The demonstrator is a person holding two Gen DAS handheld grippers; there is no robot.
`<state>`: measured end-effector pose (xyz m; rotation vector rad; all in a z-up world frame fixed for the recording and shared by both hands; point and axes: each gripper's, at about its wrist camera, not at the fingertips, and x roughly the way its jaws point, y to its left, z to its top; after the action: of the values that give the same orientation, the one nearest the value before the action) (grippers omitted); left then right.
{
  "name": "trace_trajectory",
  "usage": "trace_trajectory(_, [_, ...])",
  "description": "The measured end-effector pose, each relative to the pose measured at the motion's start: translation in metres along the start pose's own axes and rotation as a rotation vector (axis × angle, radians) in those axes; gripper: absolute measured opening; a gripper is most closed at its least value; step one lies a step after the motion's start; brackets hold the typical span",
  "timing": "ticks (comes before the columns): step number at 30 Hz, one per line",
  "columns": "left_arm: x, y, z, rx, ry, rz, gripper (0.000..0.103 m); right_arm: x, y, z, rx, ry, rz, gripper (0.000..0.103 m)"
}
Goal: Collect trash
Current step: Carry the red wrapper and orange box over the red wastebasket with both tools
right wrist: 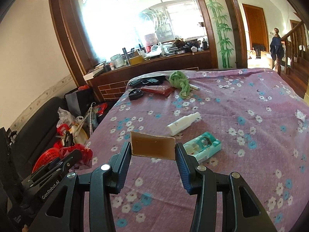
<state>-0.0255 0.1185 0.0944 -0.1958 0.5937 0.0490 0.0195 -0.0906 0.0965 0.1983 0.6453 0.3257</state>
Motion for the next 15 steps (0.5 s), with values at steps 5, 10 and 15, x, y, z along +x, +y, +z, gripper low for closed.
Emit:
trace_trajectory(5, [-0.015,0.017,-0.002,-0.028,-0.021,-0.004,0.032,-0.007,0.025,-0.003,-0.04,0.0,0.012,0.05])
trace_trajectory(10, [-0.027,0.042,-0.003,-0.064,-0.041,0.003,0.032,-0.007,0.058,-0.004,-0.082,0.018,0.05,0.05])
trace_trajectory(15, [-0.044,0.078,-0.004,-0.107,-0.068,0.058,0.032,0.001,0.095,-0.004,-0.125,0.044,0.101,0.05])
